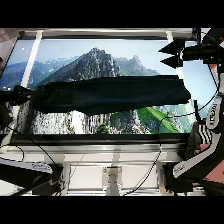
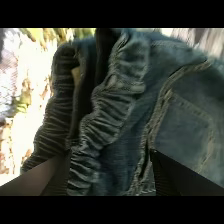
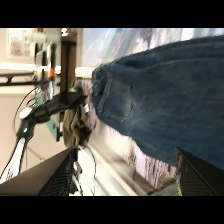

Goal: Fold the clothes and pants, and hang the long-sleeved shirts on hangers.

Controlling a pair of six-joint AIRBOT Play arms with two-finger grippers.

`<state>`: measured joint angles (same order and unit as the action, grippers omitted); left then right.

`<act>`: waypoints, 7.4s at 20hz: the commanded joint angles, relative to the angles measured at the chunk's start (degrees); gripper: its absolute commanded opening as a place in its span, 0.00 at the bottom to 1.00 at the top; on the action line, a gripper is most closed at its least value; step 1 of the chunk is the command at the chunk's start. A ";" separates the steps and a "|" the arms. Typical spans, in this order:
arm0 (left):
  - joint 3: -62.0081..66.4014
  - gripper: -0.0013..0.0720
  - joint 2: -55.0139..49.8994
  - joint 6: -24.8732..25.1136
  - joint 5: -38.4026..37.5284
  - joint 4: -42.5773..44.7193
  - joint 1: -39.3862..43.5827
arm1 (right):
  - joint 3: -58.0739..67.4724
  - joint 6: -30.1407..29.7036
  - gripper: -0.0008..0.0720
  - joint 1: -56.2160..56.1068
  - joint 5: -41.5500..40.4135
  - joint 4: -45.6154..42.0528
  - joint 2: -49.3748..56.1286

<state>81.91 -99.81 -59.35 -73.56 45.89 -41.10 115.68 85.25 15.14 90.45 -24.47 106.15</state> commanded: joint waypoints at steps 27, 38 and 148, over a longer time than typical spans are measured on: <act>9.22 0.90 -13.42 4.26 -2.56 -7.80 2.27 | 0.04 2.64 0.96 -5.62 -0.02 0.50 0.04; 9.44 0.90 -13.40 -1.31 -8.31 -7.76 -4.35 | 0.04 2.62 0.96 -5.60 -0.52 0.42 0.04; -4.57 0.82 -6.40 -8.74 5.49 -10.01 38.75 | -4.96 -16.15 0.72 -4.90 1.42 4.79 -3.89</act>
<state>77.34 -105.06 -69.25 -72.42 40.14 -3.33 110.72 69.04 10.31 92.03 -19.77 102.24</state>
